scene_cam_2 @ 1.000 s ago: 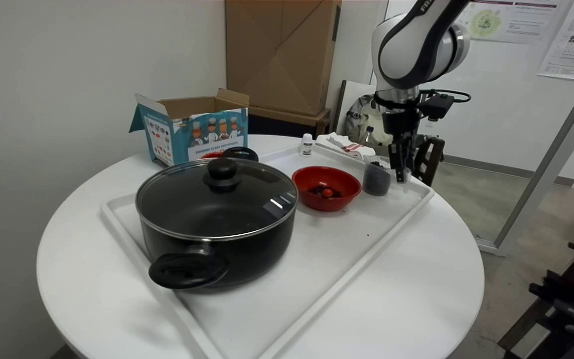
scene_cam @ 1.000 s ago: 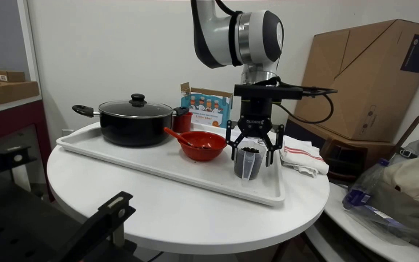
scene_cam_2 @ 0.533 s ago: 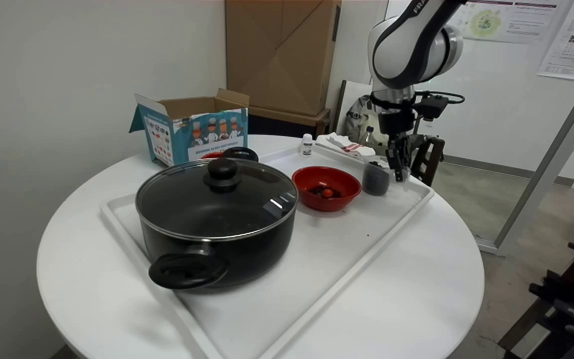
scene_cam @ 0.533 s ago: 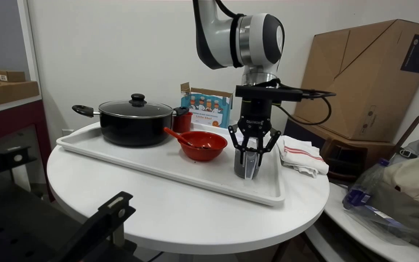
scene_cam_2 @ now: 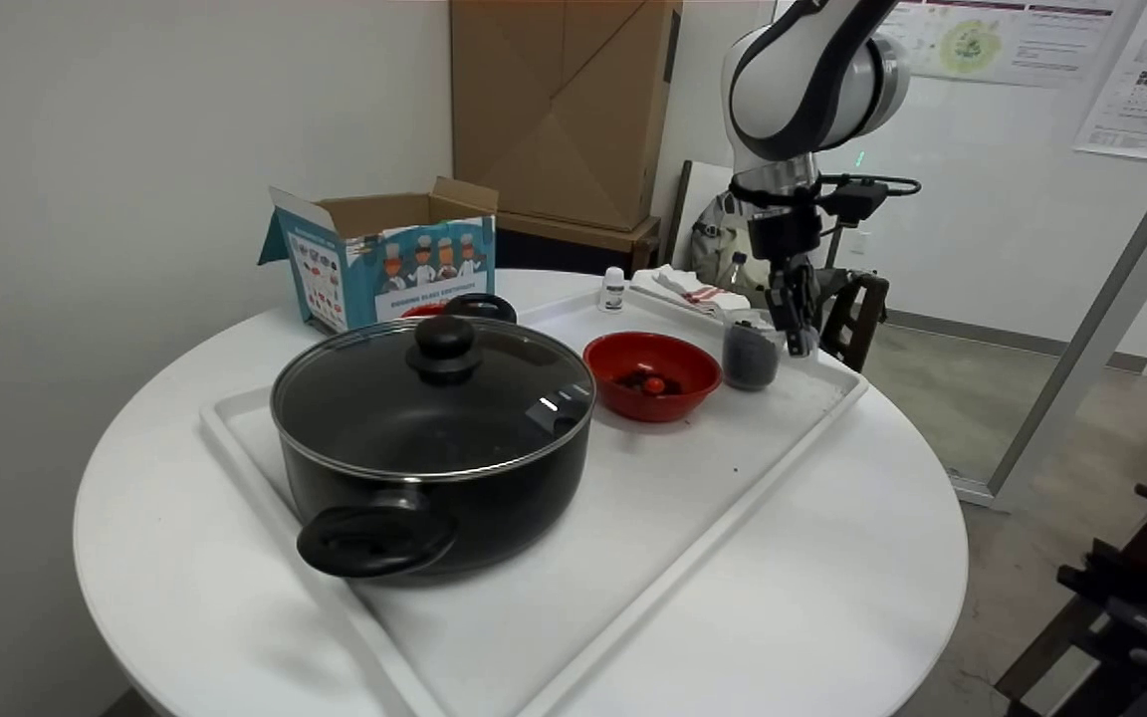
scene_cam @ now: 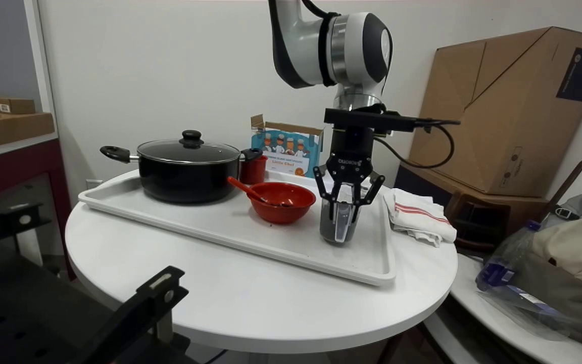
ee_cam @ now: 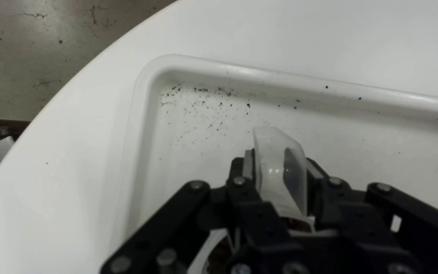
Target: Pour some of the things in the jug into the red bowl
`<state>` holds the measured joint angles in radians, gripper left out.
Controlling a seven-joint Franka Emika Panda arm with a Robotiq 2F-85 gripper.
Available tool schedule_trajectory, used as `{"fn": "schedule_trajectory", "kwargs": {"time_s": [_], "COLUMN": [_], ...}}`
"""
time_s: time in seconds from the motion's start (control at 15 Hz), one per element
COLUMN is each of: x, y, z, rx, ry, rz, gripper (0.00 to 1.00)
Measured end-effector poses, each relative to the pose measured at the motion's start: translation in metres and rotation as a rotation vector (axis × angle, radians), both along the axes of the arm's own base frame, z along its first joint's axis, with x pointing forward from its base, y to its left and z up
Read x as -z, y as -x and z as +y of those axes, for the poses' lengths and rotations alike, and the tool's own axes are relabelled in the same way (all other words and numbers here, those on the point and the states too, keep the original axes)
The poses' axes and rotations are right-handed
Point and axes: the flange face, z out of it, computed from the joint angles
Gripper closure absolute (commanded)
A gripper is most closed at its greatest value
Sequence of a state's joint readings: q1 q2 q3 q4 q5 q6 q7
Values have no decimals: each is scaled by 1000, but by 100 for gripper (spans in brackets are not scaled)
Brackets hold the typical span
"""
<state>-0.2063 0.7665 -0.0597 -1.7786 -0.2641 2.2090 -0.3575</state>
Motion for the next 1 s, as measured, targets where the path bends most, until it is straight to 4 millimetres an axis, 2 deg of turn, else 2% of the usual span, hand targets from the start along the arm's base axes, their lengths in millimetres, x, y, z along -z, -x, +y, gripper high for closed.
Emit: {"fn": "schedule_trajectory", "kwargs": {"time_s": [0.27, 0.53, 0.73, 1.0], "x": [-14, -43, -72, -103], "y": [-9, -24, -37, -56], "z": [3, 14, 32, 72], "rx": [-6, -94, -216, -387], "ry": [3, 7, 44, 117], "rz": [7, 42, 95, 156], "gripper": [90, 90, 90, 90]}}
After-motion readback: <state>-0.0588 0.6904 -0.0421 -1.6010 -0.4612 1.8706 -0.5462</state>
